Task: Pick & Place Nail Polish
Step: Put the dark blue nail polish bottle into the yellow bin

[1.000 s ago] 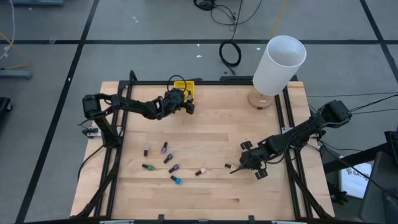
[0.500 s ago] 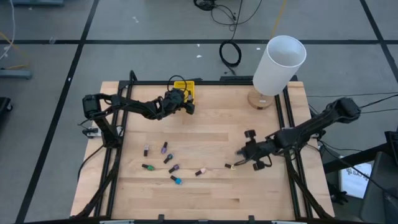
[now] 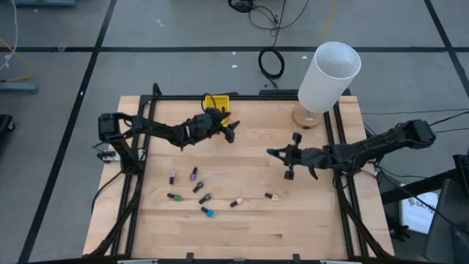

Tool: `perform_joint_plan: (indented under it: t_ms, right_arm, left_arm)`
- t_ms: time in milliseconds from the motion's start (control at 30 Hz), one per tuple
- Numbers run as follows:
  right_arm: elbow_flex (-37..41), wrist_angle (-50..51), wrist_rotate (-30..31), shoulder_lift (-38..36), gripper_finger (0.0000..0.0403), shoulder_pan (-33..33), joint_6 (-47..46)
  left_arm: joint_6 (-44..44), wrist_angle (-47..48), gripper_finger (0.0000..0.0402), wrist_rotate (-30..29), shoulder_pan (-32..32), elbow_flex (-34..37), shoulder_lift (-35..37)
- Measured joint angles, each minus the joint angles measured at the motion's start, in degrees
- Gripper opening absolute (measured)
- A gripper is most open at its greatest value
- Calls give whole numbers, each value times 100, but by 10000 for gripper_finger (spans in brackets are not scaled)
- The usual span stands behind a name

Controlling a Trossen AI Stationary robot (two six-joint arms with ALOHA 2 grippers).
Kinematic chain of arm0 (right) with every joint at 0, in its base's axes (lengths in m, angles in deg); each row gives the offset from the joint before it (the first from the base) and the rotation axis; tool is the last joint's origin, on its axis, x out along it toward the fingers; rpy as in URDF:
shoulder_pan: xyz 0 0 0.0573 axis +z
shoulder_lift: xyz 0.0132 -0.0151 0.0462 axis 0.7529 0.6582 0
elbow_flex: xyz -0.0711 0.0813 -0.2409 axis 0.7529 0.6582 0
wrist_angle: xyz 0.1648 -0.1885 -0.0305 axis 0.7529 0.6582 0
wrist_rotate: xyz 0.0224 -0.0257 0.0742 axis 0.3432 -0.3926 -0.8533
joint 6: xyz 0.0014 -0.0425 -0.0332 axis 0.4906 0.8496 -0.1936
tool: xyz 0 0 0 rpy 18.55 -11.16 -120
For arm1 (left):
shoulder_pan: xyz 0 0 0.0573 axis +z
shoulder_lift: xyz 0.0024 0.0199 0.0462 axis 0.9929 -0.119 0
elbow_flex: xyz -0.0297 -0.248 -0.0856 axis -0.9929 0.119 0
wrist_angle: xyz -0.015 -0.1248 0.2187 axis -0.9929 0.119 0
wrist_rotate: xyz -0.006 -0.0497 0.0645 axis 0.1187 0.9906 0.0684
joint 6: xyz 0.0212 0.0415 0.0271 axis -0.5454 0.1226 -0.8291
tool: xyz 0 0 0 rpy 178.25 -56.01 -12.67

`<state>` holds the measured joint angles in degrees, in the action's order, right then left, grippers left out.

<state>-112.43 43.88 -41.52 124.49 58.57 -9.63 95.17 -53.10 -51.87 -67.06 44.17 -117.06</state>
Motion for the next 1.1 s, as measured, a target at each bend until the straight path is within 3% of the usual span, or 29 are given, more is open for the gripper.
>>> perform_joint_plan:
  t_ms: [133, 367, 633, 867, 1100]
  right_arm:
    - [683, -1991, -488, 0, 51, -624, 232]
    - [1497, -4981, -2262, 212, 51, -1428, -310]
    - [1532, -5934, -3136, 852, 51, -1449, -376]
    - [1532, -6713, -3145, 1160, 51, -1229, -152]
    - [1519, -6843, -3129, 1276, 51, -1114, -27]
  left_arm:
    - [-462, -855, 285, 580, -279, 0, 0]
    - [-1100, -1380, 285, 1648, -759, -192, 0]
    - [-2275, -1266, 285, 1813, -1302, -707, 0]
    - [-1790, -1244, 285, 1819, -1409, -1034, -230]
    - [-1642, -1263, 285, 1870, -1491, -1514, -773]
